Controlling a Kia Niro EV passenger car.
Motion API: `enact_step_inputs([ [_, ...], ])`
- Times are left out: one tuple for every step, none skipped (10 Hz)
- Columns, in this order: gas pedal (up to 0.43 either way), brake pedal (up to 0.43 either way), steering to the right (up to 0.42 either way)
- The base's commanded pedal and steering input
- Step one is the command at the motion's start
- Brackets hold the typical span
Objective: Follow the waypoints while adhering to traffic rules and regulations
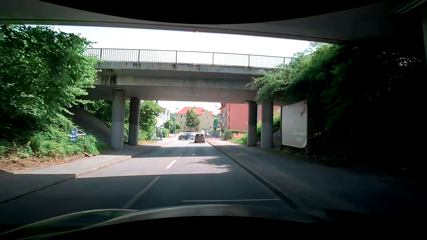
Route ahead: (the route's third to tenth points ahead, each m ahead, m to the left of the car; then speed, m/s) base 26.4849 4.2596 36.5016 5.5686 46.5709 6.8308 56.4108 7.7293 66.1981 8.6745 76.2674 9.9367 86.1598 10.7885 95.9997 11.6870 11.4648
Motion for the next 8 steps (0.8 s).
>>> enact_step_inputs([
  [0.0,0.0,-0.027],
  [0.0,0.0,-0.027],
  [0.0,0.0,-0.027],
  [0.0,0.0,-0.025],
  [0.0,0.0,-0.024],
  [0.0,0.0,-0.022],
  [0.0,0.0,-0.017],
  [0.0,0.0,-0.012],
])
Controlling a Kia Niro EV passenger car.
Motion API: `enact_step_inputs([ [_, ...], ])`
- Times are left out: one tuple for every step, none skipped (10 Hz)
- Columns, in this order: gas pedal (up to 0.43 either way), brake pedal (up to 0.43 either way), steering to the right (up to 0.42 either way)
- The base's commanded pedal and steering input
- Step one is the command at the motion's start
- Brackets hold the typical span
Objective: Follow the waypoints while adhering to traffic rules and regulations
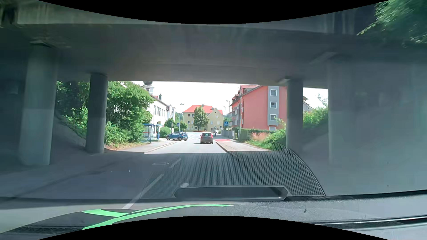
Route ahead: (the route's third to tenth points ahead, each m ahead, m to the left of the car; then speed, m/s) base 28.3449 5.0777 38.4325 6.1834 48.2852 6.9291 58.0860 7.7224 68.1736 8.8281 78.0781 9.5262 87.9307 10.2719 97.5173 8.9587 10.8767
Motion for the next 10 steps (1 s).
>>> enact_step_inputs([
  [0.0,0.0,-0.008],
  [0.0,0.0,-0.007],
  [0.0,0.0,-0.007],
  [0.0,0.0,-0.007],
  [0.0,0.0,-0.007],
  [0.0,0.0,-0.007],
  [0.0,0.0,-0.007],
  [0.0,0.0,-0.007],
  [0.0,0.0,-0.007],
  [0.047,0.0,-0.007],
])
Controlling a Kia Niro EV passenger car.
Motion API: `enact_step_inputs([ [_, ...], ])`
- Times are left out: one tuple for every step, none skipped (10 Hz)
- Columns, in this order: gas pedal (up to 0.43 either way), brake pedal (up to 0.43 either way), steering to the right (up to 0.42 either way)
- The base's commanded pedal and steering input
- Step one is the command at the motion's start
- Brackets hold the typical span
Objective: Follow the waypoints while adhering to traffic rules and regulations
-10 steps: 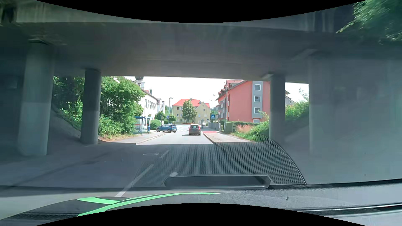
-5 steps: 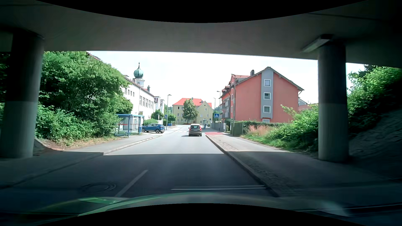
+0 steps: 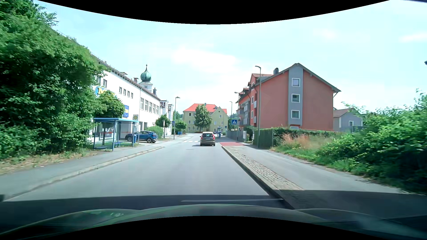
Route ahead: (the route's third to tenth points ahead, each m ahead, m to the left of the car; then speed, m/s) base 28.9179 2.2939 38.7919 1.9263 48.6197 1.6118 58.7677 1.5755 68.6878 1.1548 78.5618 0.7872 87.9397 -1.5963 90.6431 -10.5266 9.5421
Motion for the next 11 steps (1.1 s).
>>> enact_step_inputs([
  [0.098,0.0,-0.007],
  [0.098,0.0,-0.007],
  [0.11,0.0,-0.007],
  [0.11,0.0,-0.007],
  [0.11,0.0,-0.007],
  [0.118,0.0,-0.007],
  [0.13,0.0,-0.006],
  [0.138,0.0,-0.006],
  [0.138,0.0,-0.006],
  [0.138,0.0,-0.006],
  [0.138,0.0,-0.005],
])
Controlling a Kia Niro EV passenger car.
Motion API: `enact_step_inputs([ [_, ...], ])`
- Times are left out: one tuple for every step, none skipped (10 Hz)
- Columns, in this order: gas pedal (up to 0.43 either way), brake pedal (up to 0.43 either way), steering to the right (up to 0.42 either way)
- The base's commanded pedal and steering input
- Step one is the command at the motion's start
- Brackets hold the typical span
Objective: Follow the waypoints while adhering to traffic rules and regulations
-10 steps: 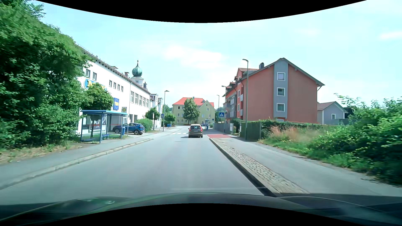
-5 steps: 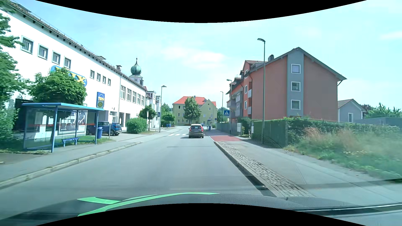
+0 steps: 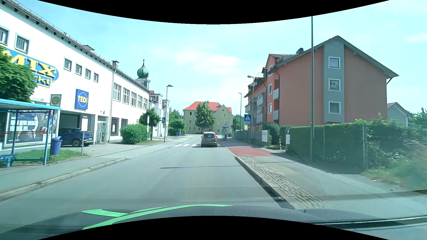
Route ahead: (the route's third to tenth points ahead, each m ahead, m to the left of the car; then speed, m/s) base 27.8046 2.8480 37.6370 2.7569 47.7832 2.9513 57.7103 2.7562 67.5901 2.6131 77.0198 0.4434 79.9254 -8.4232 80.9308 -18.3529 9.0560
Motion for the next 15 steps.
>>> enact_step_inputs([
  [0.15,0.0,-0.004],
  [0.15,0.0,-0.001],
  [0.15,0.0,0.002],
  [0.157,0.0,0.004],
  [0.157,0.0,0.004],
  [0.157,0.0,0.004],
  [0.169,0.0,0.004],
  [0.169,0.0,0.004],
  [0.177,0.0,0.004],
  [0.177,0.0,0.003],
  [0.177,0.0,0.002],
  [0.177,0.0,0.0],
  [0.177,0.0,0.0],
  [0.177,0.0,0.0],
  [0.177,0.0,0.0],
])
